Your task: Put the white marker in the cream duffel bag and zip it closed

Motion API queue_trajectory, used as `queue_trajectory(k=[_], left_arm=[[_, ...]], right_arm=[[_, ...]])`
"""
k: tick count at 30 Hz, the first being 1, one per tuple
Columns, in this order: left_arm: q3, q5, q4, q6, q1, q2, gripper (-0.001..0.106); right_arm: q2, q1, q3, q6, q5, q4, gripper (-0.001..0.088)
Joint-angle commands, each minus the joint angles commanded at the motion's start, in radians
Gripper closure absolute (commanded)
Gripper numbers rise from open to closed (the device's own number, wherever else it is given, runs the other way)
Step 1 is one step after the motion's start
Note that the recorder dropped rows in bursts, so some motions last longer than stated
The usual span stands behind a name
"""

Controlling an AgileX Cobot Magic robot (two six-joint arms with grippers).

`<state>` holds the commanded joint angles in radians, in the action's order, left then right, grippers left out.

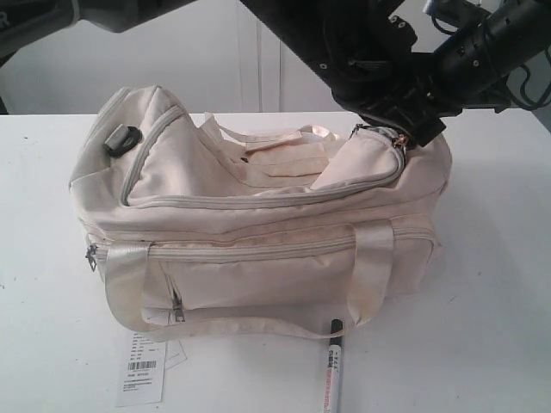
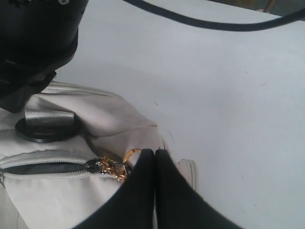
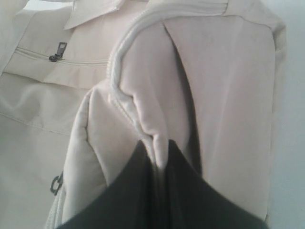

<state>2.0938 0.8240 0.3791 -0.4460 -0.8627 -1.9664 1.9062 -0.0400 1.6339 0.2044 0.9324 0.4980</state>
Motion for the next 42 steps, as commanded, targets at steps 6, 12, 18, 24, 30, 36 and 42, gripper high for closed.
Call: queue_trajectory(k=[6,12,18,24,30,36,42], left_arm=[[0.000,0.006,0.002,0.000,0.000,0.000,0.105],[0.000,0.028,0.010,-0.001,-0.005,0.013,0.105],[0.000,0.037,0.005,-0.001,-0.029,0.024,0.105],[0.000,0.039,0.005,-0.001,-0.058,0.024,0.105],[0.000,0.039,-0.007,-0.001,-0.067,0.042,0.105],[0.000,0.077,-0.007,0.002,-0.069,0.064,0.105],[0.000,0.122,-0.009,0.002,-0.069,0.064,0.105]], right_arm=[[0.002,0.000,0.000,0.026,-0.007,0.033,0.0868],[0.002,0.000,0.000,0.026,-0.036,0.036,0.0868],[0.002,0.000,0.000,0.024,-0.048,0.036,0.0868],[0.002,0.000,0.000,0.019,-0.050,0.036,0.0868],[0.002,0.000,0.000,0.019,-0.050,0.036,0.0868],[0.002,0.000,0.000,0.019,-0.050,0.036,0.0868],[0.002,0.000,0.000,0.017,-0.050,0.036,0.0868]])
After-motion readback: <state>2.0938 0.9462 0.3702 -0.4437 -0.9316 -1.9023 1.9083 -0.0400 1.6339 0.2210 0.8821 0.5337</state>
